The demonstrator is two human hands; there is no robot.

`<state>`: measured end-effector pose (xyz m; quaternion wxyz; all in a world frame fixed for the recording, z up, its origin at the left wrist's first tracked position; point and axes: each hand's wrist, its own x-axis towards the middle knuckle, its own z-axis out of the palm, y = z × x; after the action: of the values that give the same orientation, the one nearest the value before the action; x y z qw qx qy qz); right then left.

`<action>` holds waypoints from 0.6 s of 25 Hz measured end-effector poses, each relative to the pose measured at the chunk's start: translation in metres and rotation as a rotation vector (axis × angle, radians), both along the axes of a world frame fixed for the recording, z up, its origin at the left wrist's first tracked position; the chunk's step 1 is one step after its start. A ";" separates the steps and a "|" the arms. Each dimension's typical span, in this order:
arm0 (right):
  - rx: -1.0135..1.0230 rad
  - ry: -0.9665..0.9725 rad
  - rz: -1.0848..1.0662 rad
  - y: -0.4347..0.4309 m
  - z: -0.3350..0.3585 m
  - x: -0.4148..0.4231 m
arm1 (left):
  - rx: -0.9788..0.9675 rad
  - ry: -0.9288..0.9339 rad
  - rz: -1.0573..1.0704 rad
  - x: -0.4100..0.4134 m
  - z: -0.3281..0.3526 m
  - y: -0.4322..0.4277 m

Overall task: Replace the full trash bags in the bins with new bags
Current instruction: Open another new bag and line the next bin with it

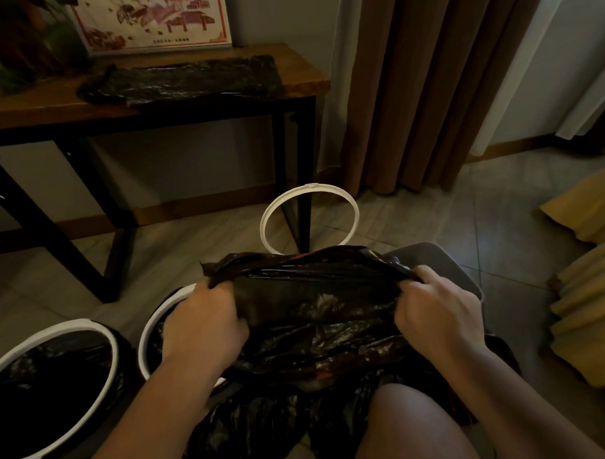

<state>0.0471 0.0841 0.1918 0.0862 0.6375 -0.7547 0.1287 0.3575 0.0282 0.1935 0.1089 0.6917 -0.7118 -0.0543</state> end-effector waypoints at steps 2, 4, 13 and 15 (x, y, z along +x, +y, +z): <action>-0.105 -0.019 0.032 -0.001 0.002 0.008 | -0.129 -0.065 0.032 0.003 0.005 0.003; -0.108 0.006 0.065 -0.002 0.005 0.012 | -0.187 -0.089 0.007 0.006 0.008 0.002; 0.172 -0.026 0.068 -0.005 0.014 0.029 | 0.178 0.081 -0.119 0.037 -0.009 -0.011; 0.213 -0.045 0.092 -0.004 0.013 0.040 | 0.244 0.126 -0.185 0.041 -0.016 -0.010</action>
<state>0.0869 0.0797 0.2051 -0.0050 0.6741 -0.7357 0.0661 0.3980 0.0182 0.1778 0.0629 0.6267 -0.7523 -0.1933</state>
